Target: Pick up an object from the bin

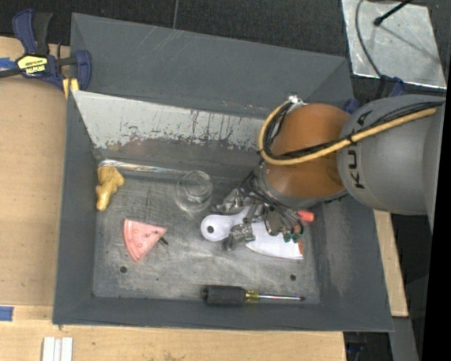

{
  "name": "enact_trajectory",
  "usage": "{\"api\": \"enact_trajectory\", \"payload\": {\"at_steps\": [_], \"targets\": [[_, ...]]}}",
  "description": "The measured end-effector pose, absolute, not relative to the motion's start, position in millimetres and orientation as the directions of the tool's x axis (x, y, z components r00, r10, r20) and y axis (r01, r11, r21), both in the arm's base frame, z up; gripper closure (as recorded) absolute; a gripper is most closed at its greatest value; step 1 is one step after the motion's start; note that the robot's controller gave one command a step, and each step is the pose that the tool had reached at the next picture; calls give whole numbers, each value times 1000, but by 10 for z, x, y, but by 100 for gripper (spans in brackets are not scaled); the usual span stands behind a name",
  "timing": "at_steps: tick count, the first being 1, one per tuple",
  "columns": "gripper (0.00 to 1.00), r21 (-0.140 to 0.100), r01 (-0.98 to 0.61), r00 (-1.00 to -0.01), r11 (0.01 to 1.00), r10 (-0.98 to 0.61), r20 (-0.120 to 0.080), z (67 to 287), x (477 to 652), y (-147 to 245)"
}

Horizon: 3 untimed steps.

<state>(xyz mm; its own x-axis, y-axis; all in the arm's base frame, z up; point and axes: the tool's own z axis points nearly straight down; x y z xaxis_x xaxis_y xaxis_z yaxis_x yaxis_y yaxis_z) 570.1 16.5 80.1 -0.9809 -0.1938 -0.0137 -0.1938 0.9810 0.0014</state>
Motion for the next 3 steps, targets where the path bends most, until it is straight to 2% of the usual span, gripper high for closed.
{"api": "enact_trajectory", "payload": {"at_steps": [2,3], "targets": [[100,1,-193,-981,981,-193,-10,827,5693,163],[100,1,-193,-981,981,-193,2,957,5671,158]]}}
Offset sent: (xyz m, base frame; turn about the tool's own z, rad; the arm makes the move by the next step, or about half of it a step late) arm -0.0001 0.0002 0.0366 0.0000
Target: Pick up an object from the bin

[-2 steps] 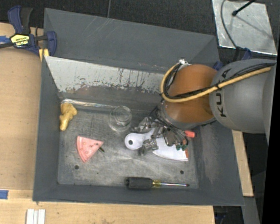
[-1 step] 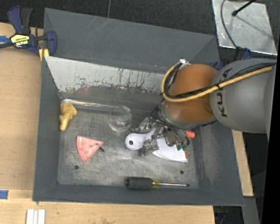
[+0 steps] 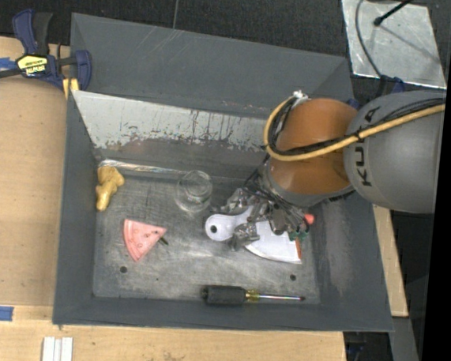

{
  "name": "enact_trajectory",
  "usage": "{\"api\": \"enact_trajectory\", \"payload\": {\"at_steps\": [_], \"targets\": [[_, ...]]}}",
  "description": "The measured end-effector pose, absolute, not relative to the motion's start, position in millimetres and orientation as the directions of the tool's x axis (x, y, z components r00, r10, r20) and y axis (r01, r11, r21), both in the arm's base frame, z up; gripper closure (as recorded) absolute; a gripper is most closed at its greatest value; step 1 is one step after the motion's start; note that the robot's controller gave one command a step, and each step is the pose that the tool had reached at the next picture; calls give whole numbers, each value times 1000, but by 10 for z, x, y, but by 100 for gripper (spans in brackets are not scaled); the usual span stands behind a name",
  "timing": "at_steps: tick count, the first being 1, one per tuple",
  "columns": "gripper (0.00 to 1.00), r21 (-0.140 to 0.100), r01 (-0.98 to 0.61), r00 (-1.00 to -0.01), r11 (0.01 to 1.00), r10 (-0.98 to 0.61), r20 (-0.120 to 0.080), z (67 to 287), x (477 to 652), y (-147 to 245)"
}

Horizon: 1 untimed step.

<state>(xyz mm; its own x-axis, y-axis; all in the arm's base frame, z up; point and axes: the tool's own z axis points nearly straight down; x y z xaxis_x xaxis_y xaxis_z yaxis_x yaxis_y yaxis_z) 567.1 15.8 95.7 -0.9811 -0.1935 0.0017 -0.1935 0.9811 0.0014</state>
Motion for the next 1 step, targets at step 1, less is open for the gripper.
{"api": "enact_trajectory", "payload": {"at_steps": [1], "targets": [[100,0,-193,-981,981,-193,-3,1112,5687,157]]}}
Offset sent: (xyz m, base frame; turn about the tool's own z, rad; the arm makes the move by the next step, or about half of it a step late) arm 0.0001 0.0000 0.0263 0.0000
